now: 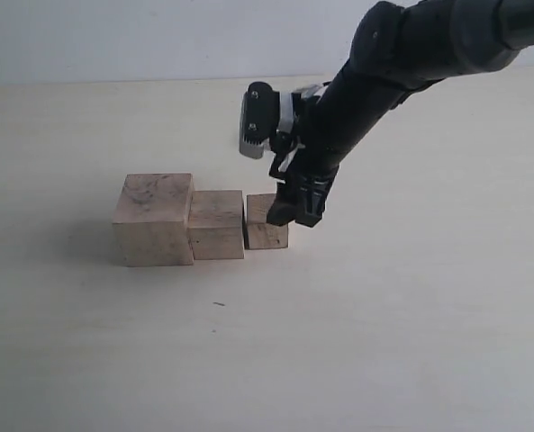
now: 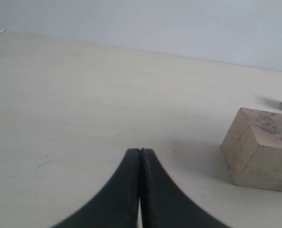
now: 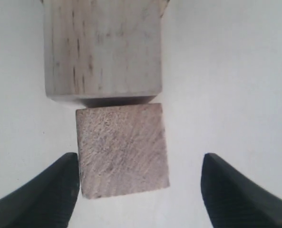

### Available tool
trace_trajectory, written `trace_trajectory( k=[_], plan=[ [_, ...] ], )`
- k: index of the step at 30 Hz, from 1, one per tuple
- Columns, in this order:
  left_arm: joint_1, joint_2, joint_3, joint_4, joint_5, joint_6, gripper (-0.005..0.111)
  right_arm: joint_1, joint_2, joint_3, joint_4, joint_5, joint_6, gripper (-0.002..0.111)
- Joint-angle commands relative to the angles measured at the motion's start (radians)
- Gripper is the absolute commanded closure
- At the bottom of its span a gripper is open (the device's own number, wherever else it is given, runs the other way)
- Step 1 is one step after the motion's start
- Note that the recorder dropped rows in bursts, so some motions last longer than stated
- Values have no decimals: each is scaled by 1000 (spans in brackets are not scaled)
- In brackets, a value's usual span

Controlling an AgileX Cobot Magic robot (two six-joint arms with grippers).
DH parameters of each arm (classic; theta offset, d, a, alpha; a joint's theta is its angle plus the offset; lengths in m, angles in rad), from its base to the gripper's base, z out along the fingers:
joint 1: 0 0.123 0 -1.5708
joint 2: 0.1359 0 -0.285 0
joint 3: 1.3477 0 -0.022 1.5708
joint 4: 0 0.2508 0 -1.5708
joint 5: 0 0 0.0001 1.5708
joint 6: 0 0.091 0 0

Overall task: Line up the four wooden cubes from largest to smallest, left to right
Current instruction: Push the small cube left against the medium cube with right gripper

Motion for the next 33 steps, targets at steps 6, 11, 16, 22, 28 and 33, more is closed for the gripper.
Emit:
trace_trajectory(
  k=[6,11,16,22,28,33],
  plan=[
    [-1,-4,4,-5,-6,3,107,2,-133,1,-174,5,325,44],
    [-1,-4,4,-5,-6,3,107,2,-135,1,-297,6,472,45],
    [-1,-4,4,-5,-6,3,107,2,-95,1,-327,4,493,45],
    [-1,-4,4,-5,-6,3,107,2,-2,1,-327,-12,493,45],
    [-1,-4,4,-5,-6,3,107,2,48,1,-319,-65,493,45],
    [-1,-4,4,-5,-6,3,107,2,56,1,-252,-85,491,45]
  ],
)
